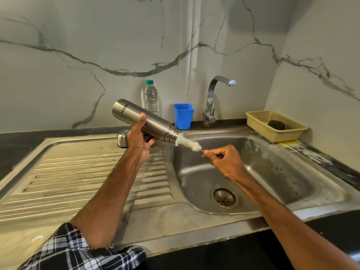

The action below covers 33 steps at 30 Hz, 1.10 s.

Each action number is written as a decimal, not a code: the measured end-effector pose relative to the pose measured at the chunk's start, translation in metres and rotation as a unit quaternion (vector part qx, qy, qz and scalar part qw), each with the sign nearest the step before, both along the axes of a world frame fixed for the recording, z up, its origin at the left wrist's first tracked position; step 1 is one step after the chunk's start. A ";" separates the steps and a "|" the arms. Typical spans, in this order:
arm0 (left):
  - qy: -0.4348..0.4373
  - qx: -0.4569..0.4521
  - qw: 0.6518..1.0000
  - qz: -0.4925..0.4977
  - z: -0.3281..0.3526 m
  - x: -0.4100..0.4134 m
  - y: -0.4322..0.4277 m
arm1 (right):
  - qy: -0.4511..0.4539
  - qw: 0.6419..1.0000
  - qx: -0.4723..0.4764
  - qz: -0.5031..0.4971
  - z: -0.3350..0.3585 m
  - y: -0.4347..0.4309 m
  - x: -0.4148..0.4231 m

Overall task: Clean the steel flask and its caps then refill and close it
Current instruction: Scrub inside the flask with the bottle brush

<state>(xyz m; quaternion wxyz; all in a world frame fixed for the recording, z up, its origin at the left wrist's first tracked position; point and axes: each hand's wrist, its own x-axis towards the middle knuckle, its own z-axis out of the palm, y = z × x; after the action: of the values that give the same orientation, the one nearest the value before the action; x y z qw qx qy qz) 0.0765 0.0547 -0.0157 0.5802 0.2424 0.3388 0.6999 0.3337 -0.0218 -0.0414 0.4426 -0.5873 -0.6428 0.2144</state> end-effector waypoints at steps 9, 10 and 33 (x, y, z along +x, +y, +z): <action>0.015 -0.006 1.000 0.008 0.000 0.002 0.000 | -0.131 0.984 0.111 -0.048 -0.003 -0.003 -0.002; 0.020 -0.006 1.000 0.006 -0.001 0.002 0.000 | -0.081 0.996 0.047 -0.001 -0.002 -0.003 -0.002; 0.069 0.005 0.996 -0.049 -0.008 0.016 -0.002 | 0.183 0.933 -0.277 0.136 0.007 -0.006 -0.004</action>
<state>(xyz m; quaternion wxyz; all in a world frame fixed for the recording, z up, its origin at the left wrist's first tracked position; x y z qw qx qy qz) 0.0923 0.0529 -0.0233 0.5877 0.3091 0.3622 0.6542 0.3302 -0.0277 -0.0343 0.3386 -0.5441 -0.5398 0.5459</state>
